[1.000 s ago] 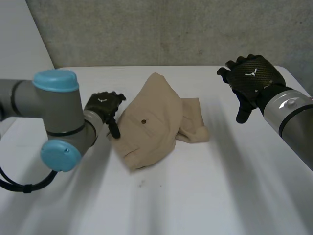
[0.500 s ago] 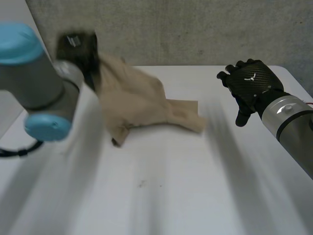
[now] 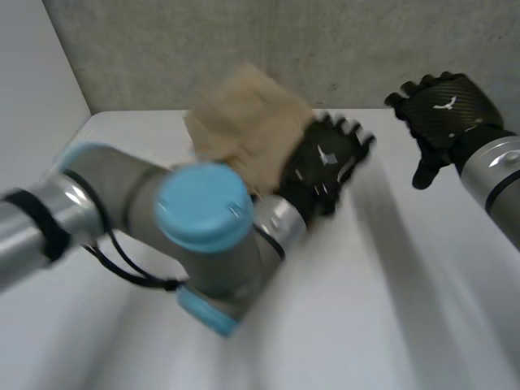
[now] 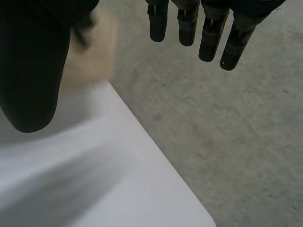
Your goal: Fold the shorts.
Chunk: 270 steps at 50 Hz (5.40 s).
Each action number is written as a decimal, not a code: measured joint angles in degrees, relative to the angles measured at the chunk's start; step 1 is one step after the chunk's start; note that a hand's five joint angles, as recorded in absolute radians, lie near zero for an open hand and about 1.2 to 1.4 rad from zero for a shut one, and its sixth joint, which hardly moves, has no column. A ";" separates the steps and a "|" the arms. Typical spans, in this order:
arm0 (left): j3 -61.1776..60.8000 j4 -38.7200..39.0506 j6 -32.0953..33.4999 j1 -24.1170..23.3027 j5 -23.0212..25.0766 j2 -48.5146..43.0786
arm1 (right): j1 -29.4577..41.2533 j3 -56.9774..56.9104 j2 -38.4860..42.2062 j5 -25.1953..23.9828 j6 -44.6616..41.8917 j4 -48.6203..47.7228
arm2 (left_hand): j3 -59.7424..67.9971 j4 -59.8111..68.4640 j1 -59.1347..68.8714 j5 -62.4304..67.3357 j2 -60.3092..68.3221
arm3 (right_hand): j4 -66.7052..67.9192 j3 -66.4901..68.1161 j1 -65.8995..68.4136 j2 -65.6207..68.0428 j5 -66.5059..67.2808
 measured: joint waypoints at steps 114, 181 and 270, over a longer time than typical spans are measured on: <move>-14.91 -8.52 -10.36 11.68 -1.74 15.06 | -4.51 9.95 1.10 -0.16 17.24 -2.37 | 51.66 52.02 50.21 51.18 52.16 | 0.00 0.00 0.00 0.00 0.00; -10.06 -2.05 -18.26 13.39 -4.17 14.08 | -0.77 18.42 3.20 -7.92 50.11 9.13 | 0.23 0.22 3.97 -0.27 0.36 | 0.00 0.00 0.00 0.00 0.00; 18.65 5.71 -5.24 21.32 11.35 -5.06 | 9.17 -16.09 13.07 6.45 14.63 -0.04 | 51.38 52.23 50.00 49.09 52.31 | 55.06 54.09 47.90 55.35 51.72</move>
